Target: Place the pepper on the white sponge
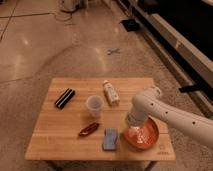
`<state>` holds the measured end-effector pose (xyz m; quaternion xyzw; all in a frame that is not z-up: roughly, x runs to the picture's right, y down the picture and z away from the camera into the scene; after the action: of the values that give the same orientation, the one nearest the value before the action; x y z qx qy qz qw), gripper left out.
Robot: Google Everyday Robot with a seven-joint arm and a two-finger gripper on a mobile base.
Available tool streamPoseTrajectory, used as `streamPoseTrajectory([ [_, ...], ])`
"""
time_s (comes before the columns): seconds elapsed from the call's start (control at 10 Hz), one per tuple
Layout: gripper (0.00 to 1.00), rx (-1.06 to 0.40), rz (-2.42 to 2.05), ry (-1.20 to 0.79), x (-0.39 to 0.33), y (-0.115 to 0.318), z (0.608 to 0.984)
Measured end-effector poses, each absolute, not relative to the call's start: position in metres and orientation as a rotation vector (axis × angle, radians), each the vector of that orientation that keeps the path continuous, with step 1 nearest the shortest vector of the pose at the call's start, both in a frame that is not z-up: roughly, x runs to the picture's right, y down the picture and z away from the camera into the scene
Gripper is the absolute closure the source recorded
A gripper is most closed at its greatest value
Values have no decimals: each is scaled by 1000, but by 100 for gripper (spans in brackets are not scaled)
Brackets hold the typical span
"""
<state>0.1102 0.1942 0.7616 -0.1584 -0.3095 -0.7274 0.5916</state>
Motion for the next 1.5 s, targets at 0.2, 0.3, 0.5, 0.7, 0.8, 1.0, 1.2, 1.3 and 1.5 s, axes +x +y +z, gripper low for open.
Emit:
streamPoseTrajectory([
  [0.2,26,-393,-1689,-688,88,183,765],
  [0.3,26,-402,-1688,-668,73,177,768],
  [0.5,26,-437,-1681,-635,42,170,773],
  [0.7,26,-463,-1674,-625,13,171,776],
  [0.8,26,-472,-1671,-627,2,173,777],
  [1.0,26,-489,-1661,-645,-25,181,778],
  [1.2,26,-498,-1659,-656,-43,188,780],
  [1.3,26,-500,-1663,-658,-52,191,783],
  [1.5,26,-514,-1671,-663,-67,200,792],
])
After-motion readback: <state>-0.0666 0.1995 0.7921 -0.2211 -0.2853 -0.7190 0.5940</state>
